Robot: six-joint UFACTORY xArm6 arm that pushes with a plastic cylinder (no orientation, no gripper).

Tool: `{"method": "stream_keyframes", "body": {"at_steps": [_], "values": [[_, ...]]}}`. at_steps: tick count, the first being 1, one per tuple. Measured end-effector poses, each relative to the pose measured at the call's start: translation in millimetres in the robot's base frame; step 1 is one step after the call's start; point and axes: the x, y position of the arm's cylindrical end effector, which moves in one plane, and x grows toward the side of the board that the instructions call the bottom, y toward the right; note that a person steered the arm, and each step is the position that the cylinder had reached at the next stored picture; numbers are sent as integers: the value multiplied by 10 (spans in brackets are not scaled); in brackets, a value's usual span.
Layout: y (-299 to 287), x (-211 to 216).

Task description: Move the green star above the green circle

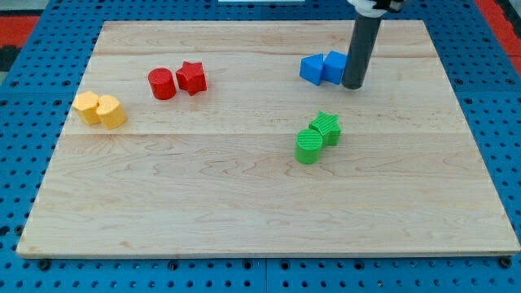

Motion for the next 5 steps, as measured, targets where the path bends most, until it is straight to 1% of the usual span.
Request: {"method": "stream_keyframes", "body": {"at_steps": [2,3,5], "values": [[290,758],[-89,830],[-777,827]]}}
